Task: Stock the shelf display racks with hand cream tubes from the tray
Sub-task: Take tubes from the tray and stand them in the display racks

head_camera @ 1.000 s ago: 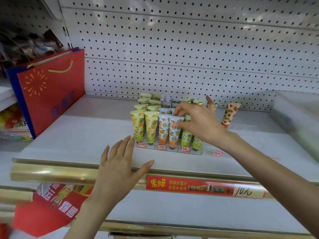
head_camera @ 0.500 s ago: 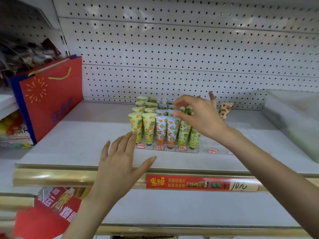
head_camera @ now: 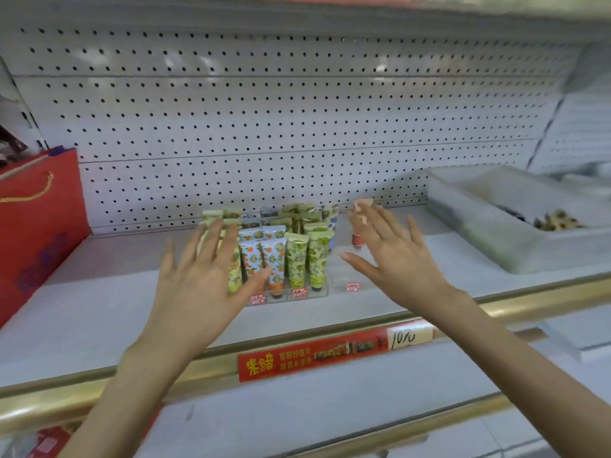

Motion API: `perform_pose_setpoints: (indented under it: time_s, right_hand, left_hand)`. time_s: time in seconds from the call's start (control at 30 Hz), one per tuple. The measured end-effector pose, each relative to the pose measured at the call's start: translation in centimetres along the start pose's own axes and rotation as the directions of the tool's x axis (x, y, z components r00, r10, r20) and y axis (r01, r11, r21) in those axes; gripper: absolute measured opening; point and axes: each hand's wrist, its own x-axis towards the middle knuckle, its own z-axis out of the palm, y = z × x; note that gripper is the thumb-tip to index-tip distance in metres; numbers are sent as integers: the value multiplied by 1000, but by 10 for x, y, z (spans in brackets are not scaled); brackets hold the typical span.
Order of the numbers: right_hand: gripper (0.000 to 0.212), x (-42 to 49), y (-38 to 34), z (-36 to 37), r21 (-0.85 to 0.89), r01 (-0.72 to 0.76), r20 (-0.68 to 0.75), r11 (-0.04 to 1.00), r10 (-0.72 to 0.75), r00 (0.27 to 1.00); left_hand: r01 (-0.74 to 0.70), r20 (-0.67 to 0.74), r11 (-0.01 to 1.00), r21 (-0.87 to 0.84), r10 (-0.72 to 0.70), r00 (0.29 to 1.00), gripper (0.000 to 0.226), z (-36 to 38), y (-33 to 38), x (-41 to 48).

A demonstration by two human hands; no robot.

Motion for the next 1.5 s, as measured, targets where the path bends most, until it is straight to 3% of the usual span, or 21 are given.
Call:
perform_pose_setpoints:
  time_s: [0.17, 0.47, 0.6, 0.77, 1.03, 1.23, 1.5]
  right_hand:
    - [88, -22, 44, 3, -112, -85, 53, 990, 91, 994]
    - [98, -53, 142, -13, -100, -165, 69, 981, 172, 983]
    - [90, -64, 188, -19, -88, -160, 63, 983, 166, 984]
    - [104, -84, 246, -22, -109, -149, 53, 983, 155, 986]
    - [84, -100, 310, -30, -71, -147, 86, 987, 153, 985]
    - [76, -81, 333, -27, 22, -155, 26, 988, 154, 988]
    - [55, -40, 370, -24, 158, -237, 28, 959, 235, 972]
  left_hand:
    - [-42, 20, 999, 5, 42, 999, 99, 0, 37, 20]
    - [-73, 31, 997, -11, 73, 997, 100, 6, 135, 50]
    - [-69, 45, 997, -43, 71, 996, 101, 15, 185, 55]
    - [-59, 40, 998, -38, 61, 997, 99, 26, 241, 56]
    - [-86, 66, 990, -110, 94, 993, 96, 36, 313, 58]
    - [-98, 77, 987, -129, 108, 991, 101, 36, 328, 83]
    - [-151, 80, 925, -348, 190, 979, 97, 60, 352, 144]
